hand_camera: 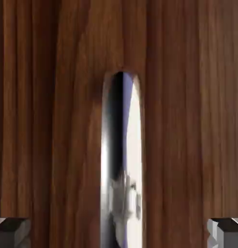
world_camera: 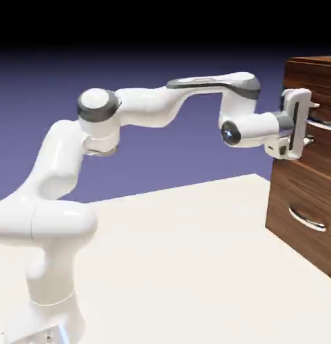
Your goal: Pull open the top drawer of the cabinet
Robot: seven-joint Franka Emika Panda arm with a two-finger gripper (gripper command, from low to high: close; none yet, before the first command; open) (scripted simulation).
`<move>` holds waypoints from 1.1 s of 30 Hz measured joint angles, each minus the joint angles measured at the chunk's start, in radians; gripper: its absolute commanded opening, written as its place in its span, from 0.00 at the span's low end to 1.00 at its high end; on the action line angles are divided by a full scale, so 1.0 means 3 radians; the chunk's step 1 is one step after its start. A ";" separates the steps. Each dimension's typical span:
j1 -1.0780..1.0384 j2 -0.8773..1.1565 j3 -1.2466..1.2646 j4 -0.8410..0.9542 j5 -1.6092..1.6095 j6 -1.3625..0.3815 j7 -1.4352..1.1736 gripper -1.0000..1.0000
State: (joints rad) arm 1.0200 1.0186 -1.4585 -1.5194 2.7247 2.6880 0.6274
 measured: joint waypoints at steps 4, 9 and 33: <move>0.0048 -0.0015 -0.0024 -0.0067 0.0011 -0.0022 -0.0021 0.00; 0.0525 -0.0150 -0.0281 -0.0671 0.0069 -0.0199 -0.0208 0.00; 0.3060 0.0071 -0.2004 -0.3243 -0.0205 -0.0653 -0.0361 1.00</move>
